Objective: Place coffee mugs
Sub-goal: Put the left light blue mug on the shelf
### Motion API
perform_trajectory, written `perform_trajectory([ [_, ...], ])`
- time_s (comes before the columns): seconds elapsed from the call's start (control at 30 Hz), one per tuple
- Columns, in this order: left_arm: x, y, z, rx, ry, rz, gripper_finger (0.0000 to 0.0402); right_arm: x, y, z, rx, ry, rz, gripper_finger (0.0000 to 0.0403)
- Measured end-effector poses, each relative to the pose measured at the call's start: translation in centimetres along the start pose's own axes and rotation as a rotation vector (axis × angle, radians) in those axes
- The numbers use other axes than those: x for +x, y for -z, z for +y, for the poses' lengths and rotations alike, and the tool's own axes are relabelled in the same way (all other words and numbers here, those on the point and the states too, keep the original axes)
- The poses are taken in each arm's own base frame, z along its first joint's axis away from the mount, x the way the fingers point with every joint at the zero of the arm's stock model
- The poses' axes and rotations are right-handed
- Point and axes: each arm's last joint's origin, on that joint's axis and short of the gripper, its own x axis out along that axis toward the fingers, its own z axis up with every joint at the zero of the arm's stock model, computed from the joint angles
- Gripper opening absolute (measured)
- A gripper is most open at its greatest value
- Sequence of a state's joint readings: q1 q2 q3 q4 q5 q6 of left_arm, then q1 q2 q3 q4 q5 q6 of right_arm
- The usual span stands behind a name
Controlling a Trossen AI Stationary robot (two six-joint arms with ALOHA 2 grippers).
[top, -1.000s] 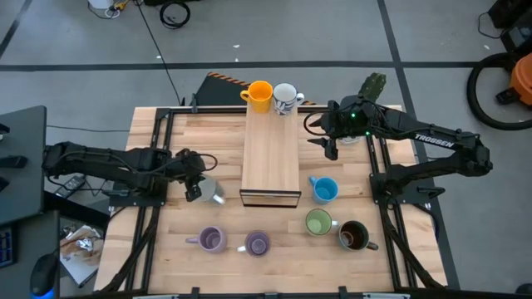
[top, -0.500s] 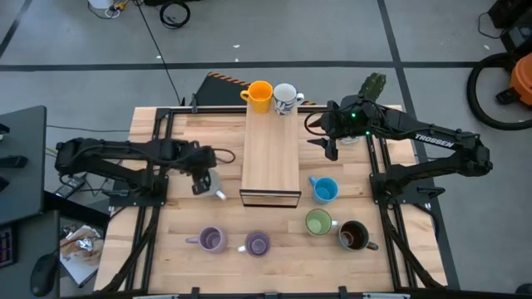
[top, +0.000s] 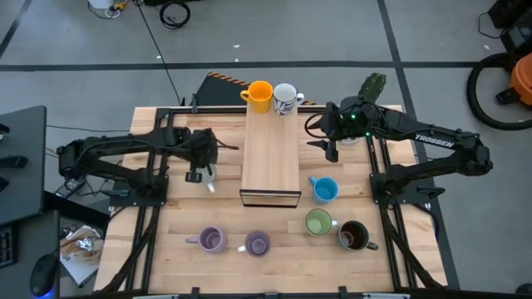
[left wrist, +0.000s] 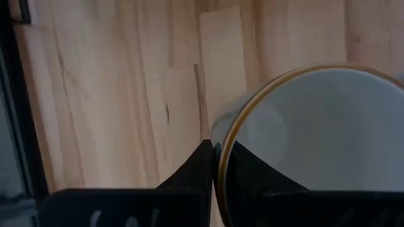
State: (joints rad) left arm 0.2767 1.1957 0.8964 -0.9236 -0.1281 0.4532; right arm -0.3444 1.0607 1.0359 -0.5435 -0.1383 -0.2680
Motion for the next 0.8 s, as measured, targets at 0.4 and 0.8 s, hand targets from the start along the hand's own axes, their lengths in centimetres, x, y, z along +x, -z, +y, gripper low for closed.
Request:
perform_trajectory([
  [0.4,1.6,-0.1,1.5,0.212,0.010,-0.092,0.0037,0.0,-0.2,0.3,-0.019,-0.006,-0.009,0.0251],
  [0.8,1.6,0.0,1.8,0.192,-0.004,-0.093,0.0039,0.0,-0.6,0.2,-0.038,0.021,-0.046,0.0251],
])
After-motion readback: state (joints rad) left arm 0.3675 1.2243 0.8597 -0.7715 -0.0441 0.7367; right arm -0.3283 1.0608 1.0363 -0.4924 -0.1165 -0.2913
